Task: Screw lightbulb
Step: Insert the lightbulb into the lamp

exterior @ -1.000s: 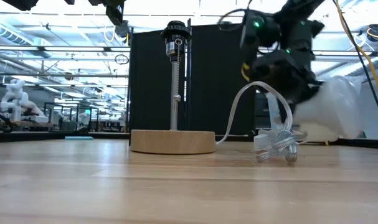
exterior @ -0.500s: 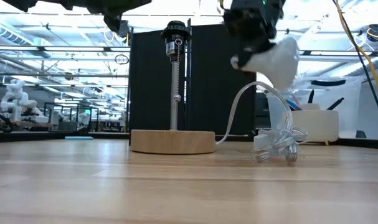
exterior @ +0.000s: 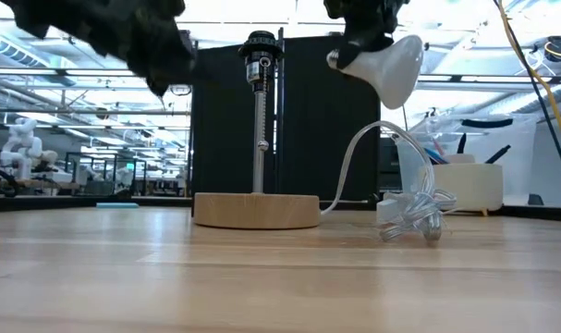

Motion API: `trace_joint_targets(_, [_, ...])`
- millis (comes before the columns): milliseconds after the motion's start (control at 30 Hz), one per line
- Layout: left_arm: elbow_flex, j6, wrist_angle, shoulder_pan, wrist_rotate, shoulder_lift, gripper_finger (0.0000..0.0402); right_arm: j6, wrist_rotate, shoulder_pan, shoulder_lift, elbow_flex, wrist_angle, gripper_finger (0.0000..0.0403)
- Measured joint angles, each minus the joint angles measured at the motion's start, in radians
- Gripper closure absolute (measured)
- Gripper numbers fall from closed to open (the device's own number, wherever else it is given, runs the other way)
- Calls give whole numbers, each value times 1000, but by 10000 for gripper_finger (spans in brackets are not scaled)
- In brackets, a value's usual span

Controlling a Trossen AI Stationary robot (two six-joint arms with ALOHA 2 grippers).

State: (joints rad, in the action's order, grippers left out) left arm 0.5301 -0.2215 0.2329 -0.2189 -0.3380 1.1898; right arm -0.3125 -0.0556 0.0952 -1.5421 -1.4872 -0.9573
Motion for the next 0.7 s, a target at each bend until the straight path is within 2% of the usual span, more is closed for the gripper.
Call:
trace_joint_targets(200, [0,-118,-13,3,18,189,401,13,0,-6,0,0,0,258])
trace_joint_targets(367, [0,-218,-15,3,97,313,401,30,-2,-11,0,0,1,258])
trace_joint_targets(600, [3,-248,8,4,112,343,401,42,1,-12,0,0,2,258])
trace_joint_targets(700, [0,-242,66,19,115,348,401,49,0,-12,0,0,2,258])
